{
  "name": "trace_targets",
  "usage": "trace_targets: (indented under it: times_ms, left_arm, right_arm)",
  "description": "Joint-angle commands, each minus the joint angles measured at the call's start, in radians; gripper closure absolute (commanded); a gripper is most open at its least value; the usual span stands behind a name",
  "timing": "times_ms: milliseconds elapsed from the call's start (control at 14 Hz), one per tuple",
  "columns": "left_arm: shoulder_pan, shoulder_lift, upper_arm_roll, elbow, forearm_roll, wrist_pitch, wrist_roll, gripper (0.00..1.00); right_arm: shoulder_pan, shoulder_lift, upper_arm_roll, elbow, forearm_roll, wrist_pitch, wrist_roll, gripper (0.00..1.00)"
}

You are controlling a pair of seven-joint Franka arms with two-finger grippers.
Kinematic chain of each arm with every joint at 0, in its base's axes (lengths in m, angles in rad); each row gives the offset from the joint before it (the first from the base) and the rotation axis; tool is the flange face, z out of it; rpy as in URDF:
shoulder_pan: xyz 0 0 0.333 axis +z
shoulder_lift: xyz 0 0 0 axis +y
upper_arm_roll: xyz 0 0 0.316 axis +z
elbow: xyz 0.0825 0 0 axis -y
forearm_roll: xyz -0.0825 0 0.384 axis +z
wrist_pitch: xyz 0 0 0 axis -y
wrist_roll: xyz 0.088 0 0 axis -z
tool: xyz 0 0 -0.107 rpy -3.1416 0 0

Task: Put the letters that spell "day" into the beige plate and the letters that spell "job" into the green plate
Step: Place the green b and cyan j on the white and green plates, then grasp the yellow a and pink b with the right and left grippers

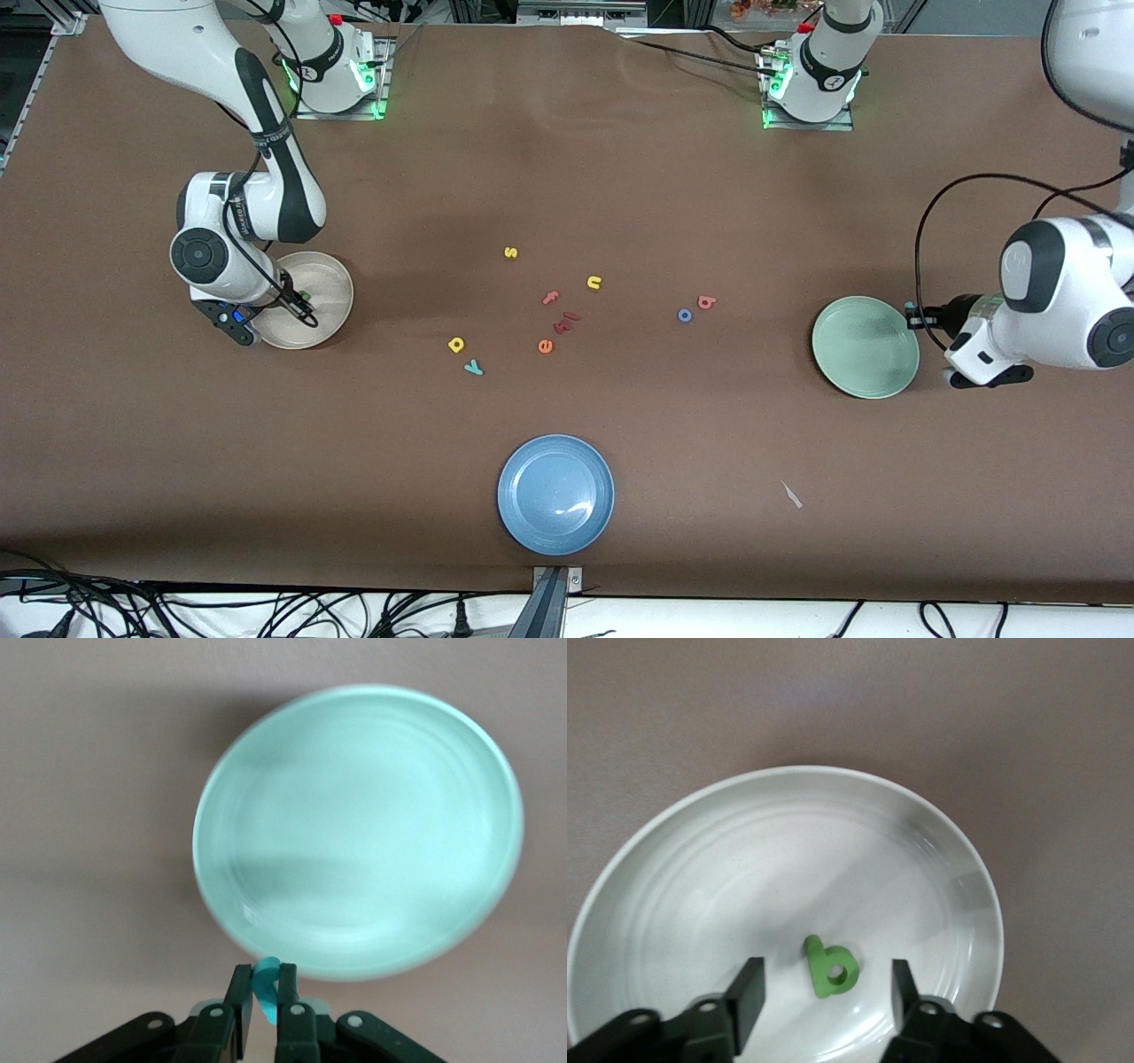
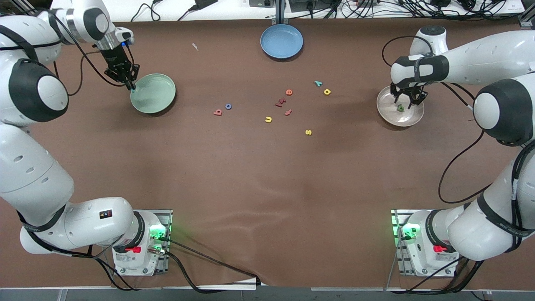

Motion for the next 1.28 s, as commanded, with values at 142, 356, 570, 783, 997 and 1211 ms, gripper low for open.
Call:
trace_targets:
  times_ms: [142,356,570,783,997,1211]
  left_arm:
    - [-0.014,0.103,-0.012,0.028,0.027,0.063,-0.048,0.89]
    - [-0.011,0.083,-0.017,0.033,0.019,0.057,-0.051,0.00]
    - [-0.023,0.010,-0.081,0.036,0.013,-0.024,-0.076,0.00]
    - [-0.023,-0.007,-0.234,0.034,0.012,-0.059,-0.259,0.00]
    - [-0.046,0.012,-0.334,0.018,0.007,0.010,-0.408,0.00]
    - [-0.134,0.068,-0.336,0.004,0.010,0.099,-0.424,0.05]
  right_arm:
    - [0.013,-0.087,0.017,-0.017,0.024,-0.013,-0.012,0.00]
    - [0.015,-0.079,0.109,0.031,0.024,-0.016,-0.009,0.00]
    - [0.018,-0.039,0.205,0.094,0.024,-0.016,0.107,0.00]
    - [0.024,0.066,0.304,0.250,0.024,-0.016,0.308,0.00]
    - [0.056,0.187,0.343,0.417,0.019,-0.005,0.475,0.00]
    - [0.089,0.245,0.343,0.482,0.018,-0.002,0.503,0.00]
